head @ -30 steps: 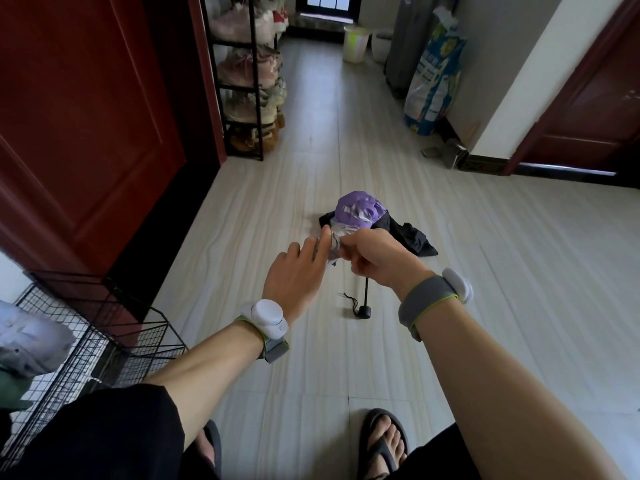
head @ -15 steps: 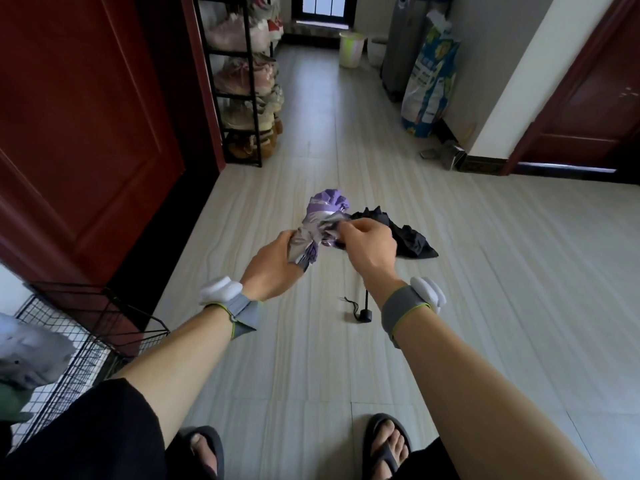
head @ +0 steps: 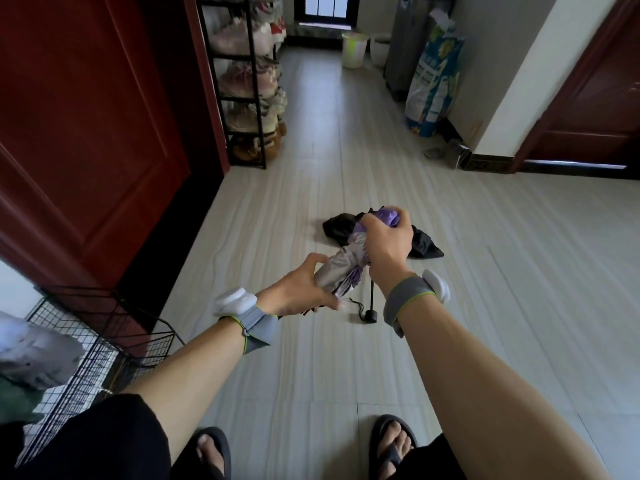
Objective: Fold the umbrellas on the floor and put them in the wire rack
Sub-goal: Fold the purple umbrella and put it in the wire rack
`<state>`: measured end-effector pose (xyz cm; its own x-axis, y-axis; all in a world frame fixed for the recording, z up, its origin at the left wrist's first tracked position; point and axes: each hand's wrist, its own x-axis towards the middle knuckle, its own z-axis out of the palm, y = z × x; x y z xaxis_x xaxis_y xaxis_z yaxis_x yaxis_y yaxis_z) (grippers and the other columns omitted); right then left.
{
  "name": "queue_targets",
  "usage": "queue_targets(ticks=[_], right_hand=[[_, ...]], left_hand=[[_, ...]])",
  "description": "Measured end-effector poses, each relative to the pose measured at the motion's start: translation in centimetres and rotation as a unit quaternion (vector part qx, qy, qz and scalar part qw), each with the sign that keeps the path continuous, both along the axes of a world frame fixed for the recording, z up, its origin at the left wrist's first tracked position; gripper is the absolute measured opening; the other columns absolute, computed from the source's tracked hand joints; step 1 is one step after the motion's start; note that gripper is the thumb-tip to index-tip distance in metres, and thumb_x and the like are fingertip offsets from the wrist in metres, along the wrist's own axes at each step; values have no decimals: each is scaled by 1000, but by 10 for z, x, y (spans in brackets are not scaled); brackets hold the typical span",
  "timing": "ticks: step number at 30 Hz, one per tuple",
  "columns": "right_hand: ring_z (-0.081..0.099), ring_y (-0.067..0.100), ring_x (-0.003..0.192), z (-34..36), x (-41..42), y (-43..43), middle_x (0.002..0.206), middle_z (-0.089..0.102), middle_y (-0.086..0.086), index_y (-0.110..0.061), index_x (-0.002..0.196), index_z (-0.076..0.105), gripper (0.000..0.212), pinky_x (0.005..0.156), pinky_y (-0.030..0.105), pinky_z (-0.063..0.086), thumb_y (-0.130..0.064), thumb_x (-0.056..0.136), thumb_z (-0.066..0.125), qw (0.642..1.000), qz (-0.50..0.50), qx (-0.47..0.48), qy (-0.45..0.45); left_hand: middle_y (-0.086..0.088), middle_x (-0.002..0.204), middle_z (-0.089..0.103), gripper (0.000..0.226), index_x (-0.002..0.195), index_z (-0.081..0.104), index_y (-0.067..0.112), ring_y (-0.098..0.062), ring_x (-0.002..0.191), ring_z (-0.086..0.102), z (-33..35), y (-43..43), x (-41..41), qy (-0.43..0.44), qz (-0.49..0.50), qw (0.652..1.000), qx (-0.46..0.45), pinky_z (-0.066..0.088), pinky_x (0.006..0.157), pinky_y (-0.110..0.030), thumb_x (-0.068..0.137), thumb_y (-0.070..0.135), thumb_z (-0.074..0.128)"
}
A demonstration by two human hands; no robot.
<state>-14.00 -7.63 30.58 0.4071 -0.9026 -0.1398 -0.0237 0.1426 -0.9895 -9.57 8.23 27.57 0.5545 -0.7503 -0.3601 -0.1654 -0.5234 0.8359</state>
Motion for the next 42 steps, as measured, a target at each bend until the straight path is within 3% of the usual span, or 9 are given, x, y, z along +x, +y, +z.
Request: queue_targets(ticks=[4, 9, 13, 23, 26, 30, 32, 34, 42], right_hand=[[55, 19, 72, -2, -8, -24, 80, 57, -4, -24, 91, 54, 20, 62, 28, 47, -10, 81, 65, 997, -71, -25, 20], [50, 19, 66, -17, -34, -51, 76, 51, -3, -21, 100, 50, 19, 64, 32, 43, -14, 85, 58, 986, -151, 11, 73], [45, 14, 64, -23, -44, -63, 80, 44, -2, -18, 106, 42, 20, 68, 30, 42, -14, 90, 53, 975, -194, 84, 68], [52, 28, 89, -36, -53, -71, 86, 47, 3, -13, 126, 46, 33, 75, 33, 41, -16, 94, 49, 962, -198, 140, 122], [53, 28, 89, -41, -60, -80, 94, 54, 7, -7, 131, 50, 39, 75, 34, 42, -19, 94, 51, 954, -211, 144, 155], [51, 22, 89, -43, -66, -93, 104, 53, 5, -15, 112, 51, 15, 62, 30, 40, -19, 97, 51, 952, -219, 148, 153], [51, 20, 92, -43, -66, -95, 105, 52, 5, -13, 124, 54, 26, 68, 29, 41, -17, 99, 50, 957, -206, 139, 153], [54, 24, 93, -42, -65, -93, 106, 54, 7, -9, 125, 54, 29, 77, 31, 43, -16, 97, 51, 957, -215, 134, 142], [63, 27, 88, -39, -65, -90, 89, 58, 4, -17, 92, 48, 7, 80, 37, 53, -17, 88, 54, 952, -243, 142, 119]], left_hand=[[-1, 109, 69, 67, 137, 43, 28, -16, 91, 66, 11, 22, 23, 0, -60, 992, 111, 45, 74, -28, 83, 41, 80], [4, 109, 71, 70, 115, 64, 28, -20, 108, 62, 1, 71, 68, -110, 77, 976, 172, 46, 91, -31, 67, 79, 59], [2, 99, 70, 59, 97, 68, 25, -25, 100, 64, -13, 98, 84, -199, 73, 933, 289, 44, 79, -30, 92, 76, 39], [4, 127, 64, 39, 84, 78, 34, -23, 136, 40, -15, 96, 89, -518, 196, 816, 164, 20, 110, -44, 89, 64, 53], [1, 130, 60, 28, 100, 73, 36, -27, 134, 43, -12, 104, 96, -451, 264, 844, 123, 28, 108, -46, 87, 60, 63], [-4, 84, 72, 28, 97, 75, 18, -16, 71, 70, 5, 116, 102, -143, 409, 897, -87, 57, 73, -29, 93, 42, 63], [-8, 62, 65, 38, 76, 72, 11, -12, 39, 60, 9, 119, 102, -37, 440, 890, -112, 44, 41, -19, 97, 40, 59], [-8, 55, 59, 43, 69, 66, 10, -12, 30, 47, 5, 120, 103, 26, 448, 886, -114, 28, 34, -16, 99, 38, 53], [-8, 61, 69, 40, 64, 68, 12, -30, 53, 52, 12, 123, 102, -128, 396, 908, 48, 42, 55, -32, 89, 29, 43]])
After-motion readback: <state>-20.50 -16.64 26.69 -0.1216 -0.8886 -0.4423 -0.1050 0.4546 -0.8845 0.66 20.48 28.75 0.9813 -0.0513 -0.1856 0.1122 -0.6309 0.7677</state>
